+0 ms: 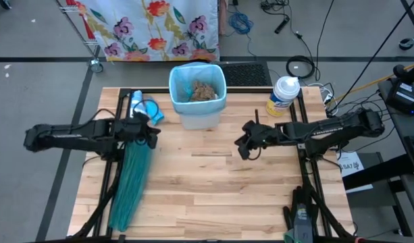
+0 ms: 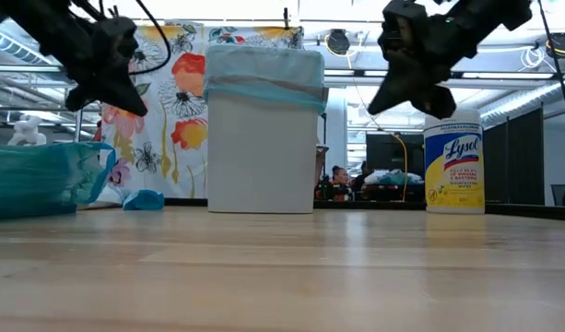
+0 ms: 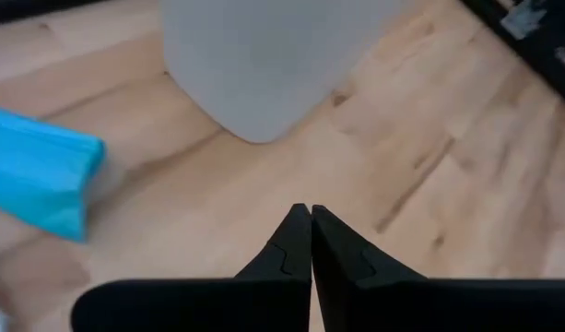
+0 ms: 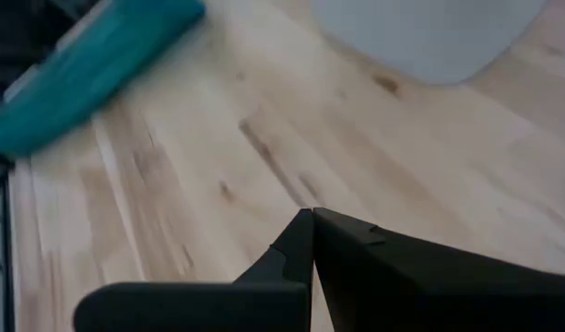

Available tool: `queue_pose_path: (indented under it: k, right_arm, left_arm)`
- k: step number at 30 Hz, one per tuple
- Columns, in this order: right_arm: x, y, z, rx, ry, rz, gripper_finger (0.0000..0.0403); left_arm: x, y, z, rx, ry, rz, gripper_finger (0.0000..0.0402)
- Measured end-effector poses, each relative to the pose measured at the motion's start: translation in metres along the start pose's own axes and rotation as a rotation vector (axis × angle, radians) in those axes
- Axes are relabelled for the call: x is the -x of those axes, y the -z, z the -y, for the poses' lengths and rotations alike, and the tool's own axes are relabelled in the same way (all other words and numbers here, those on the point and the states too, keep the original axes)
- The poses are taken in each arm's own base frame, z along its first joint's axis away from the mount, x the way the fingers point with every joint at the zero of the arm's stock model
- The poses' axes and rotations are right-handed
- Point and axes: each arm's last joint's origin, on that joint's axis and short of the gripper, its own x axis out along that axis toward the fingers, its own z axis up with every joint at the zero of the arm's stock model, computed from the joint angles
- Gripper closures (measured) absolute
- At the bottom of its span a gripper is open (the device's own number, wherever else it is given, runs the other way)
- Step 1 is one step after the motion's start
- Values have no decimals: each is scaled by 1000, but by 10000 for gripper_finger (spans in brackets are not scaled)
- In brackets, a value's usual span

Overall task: Place trash/remove bag and relplace
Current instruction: Adjust the white trash bin on the table

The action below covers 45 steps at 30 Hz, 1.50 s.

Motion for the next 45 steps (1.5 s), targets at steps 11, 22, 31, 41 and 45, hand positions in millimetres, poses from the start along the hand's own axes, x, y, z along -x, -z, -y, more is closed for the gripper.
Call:
queue_pose_path:
  k: [11,22,31,41,45]
  right_arm:
    - [-16,-6,5,-156,18,29,403]
    - [-46,-5,-1,-280,-28,67,403]
    - [-58,-5,-3,-308,-58,102,403]
    - [-42,2,-8,-288,15,116,403]
    - [-28,3,-5,-271,75,121,403]
  left_arm:
    - [-18,-43,-51,9,-1,51,401]
    - [-61,-110,-103,174,24,263,401]
    - [-97,-169,-128,99,168,309,401]
    - [-113,-169,-113,31,378,182,401]
    - [-109,-165,-92,-9,465,131,401]
